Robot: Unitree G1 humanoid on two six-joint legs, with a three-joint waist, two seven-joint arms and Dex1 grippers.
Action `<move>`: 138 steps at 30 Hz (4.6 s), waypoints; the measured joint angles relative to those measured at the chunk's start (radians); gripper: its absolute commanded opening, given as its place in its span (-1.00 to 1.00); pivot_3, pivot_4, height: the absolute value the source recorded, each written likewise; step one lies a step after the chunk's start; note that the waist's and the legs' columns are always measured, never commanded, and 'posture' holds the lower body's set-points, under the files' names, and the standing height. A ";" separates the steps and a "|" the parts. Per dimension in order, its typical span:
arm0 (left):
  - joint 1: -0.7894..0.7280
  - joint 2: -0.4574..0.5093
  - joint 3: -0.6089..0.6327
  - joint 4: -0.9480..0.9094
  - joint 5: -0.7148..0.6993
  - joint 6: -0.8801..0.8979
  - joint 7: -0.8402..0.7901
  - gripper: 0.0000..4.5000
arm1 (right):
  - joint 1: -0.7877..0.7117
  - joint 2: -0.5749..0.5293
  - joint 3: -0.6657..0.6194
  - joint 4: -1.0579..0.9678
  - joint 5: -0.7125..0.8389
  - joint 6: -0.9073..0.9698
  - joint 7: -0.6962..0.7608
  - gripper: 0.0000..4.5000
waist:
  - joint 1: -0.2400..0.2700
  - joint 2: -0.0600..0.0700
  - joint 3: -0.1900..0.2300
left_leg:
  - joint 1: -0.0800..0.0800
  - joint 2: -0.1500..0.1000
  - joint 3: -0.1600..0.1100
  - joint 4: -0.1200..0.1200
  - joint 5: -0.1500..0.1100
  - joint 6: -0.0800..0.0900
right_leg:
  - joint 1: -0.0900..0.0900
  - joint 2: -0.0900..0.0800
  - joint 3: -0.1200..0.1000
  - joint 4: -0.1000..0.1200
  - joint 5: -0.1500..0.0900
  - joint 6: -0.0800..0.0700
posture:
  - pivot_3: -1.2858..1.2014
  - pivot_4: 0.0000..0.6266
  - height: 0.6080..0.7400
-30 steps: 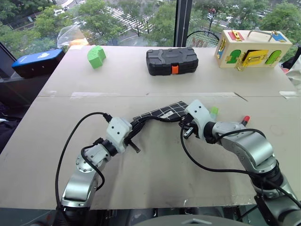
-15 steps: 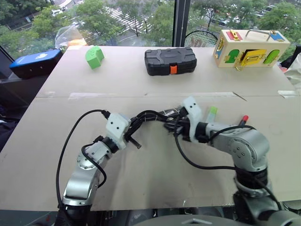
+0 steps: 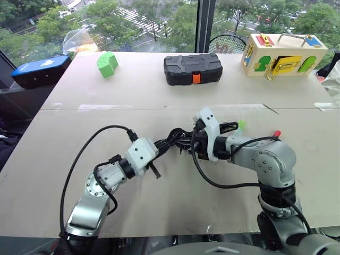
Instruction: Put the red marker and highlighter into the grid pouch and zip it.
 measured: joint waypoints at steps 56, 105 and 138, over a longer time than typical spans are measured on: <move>-0.083 -0.030 -0.039 0.169 0.058 -0.105 -0.051 -1.00 | -0.130 -0.574 0.597 0.142 -0.720 -0.898 0.247 0.81 | 0.004 0.000 0.000 | 0.000 0.001 0.001 0.001 0.001 0.000 | 0.000 0.000 -0.003 -0.001 0.000 0.001 | 0.03 -0.52 1.00; -0.143 -0.030 -0.004 0.186 0.022 0.011 -0.029 -1.00 | 0.220 -0.216 -0.321 -0.250 -0.284 0.156 -0.046 -0.66 | 0.003 0.001 0.001 | -0.001 0.000 -0.002 0.001 0.002 -0.002 | 0.001 0.001 0.000 0.000 0.001 -0.001 | 0.03 -0.52 1.00; -0.122 -0.049 -0.055 0.178 -0.007 0.011 -0.038 -1.00 | -0.120 -0.742 -0.109 0.004 0.068 0.006 0.379 0.81 | 0.016 0.000 0.002 | -0.002 0.000 -0.004 0.001 -0.001 0.002 | 0.001 -0.003 -0.001 -0.001 0.001 -0.001 | 0.03 -0.52 1.00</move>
